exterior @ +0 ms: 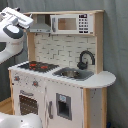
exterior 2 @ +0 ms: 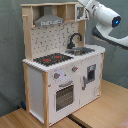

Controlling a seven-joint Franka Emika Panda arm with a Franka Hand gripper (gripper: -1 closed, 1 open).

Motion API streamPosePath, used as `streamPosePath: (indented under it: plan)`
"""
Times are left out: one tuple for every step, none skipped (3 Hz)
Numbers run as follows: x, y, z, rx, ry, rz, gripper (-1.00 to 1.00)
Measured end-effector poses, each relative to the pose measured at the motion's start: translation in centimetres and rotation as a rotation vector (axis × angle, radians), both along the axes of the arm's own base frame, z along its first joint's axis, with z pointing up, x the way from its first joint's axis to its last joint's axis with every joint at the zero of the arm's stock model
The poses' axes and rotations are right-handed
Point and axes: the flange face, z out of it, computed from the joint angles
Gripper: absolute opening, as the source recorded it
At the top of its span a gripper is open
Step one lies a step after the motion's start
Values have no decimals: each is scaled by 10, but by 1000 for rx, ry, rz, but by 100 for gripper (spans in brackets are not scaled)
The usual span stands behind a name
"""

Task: Play with the kitchen

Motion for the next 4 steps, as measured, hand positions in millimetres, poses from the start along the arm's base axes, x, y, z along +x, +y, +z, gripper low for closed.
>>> streamPosePath:
  plan:
    - [-4, 11, -5, 63, -14, -20, 100]
    - [-9, 22, -9, 126, -32, -46, 100]
    - [-13, 33, -14, 183, -50, -74, 100]
    - [-14, 43, -20, 238, -64, -102, 100]
